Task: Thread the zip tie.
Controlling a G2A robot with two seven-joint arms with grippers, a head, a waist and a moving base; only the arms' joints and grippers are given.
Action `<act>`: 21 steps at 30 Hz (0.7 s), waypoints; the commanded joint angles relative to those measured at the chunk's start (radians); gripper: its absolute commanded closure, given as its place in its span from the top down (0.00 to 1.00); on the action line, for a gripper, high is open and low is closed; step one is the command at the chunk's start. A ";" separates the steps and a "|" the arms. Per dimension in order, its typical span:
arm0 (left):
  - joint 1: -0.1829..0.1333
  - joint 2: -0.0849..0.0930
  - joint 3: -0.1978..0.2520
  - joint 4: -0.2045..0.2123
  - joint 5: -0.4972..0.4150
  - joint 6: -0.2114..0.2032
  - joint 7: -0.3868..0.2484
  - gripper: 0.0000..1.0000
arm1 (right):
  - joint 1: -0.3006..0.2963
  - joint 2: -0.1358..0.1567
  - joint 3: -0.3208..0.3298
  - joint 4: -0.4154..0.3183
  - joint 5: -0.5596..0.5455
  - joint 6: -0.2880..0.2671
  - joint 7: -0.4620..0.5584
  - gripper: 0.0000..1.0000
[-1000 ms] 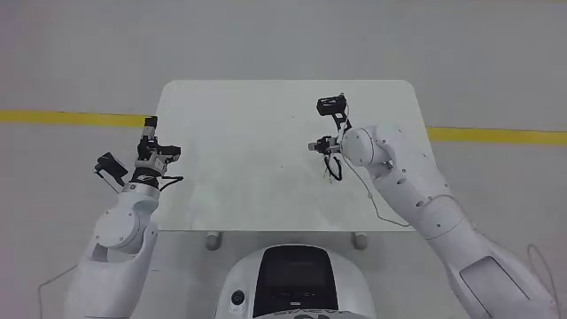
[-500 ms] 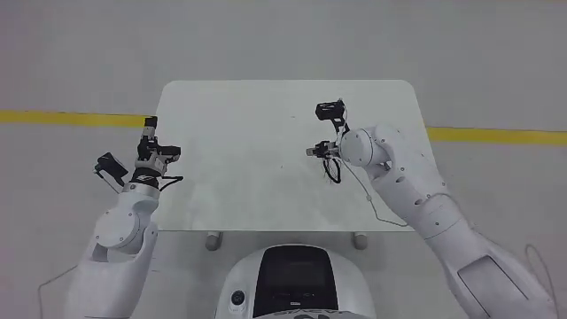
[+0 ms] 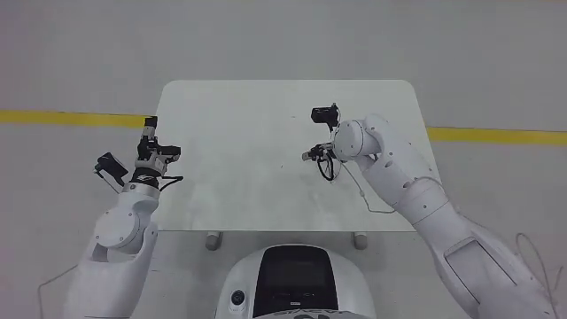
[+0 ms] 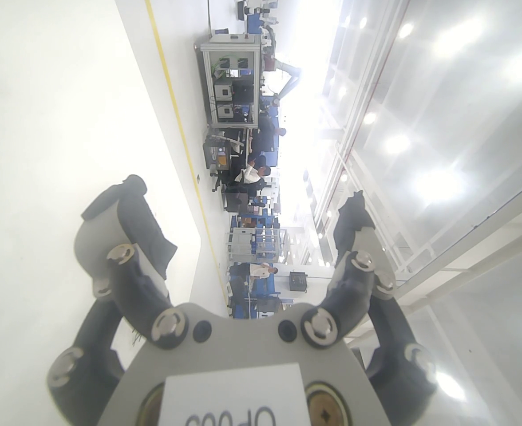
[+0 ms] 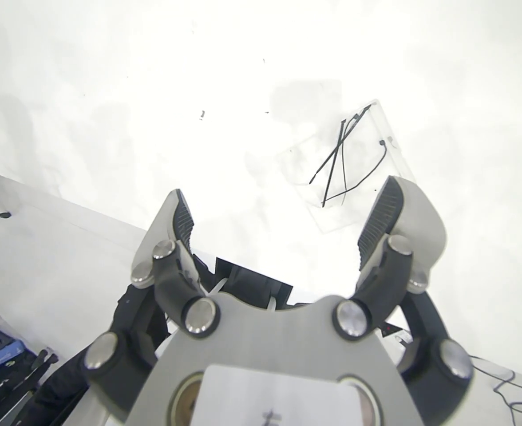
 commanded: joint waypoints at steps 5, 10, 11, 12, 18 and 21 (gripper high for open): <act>0.000 0.000 0.000 0.000 0.000 0.000 0.000 1.00 | 0.006 -0.024 0.014 0.068 -0.061 0.000 -0.036 1.00; 0.000 0.000 0.000 0.000 0.000 0.000 0.000 1.00 | 0.028 -0.075 0.031 0.150 -0.096 0.000 -0.033 1.00; 0.000 0.000 0.000 0.000 0.000 0.000 0.000 1.00 | 0.028 -0.075 0.031 0.150 -0.096 0.000 -0.033 1.00; 0.000 0.000 0.000 0.000 0.000 0.000 0.000 1.00 | 0.028 -0.075 0.031 0.150 -0.096 0.000 -0.033 1.00; 0.000 0.000 0.000 0.000 0.000 0.000 0.000 1.00 | 0.028 -0.075 0.031 0.150 -0.096 0.000 -0.033 1.00; 0.000 0.000 0.000 0.000 0.000 0.000 0.000 1.00 | 0.019 -0.076 0.027 0.155 -0.086 -0.009 -0.029 1.00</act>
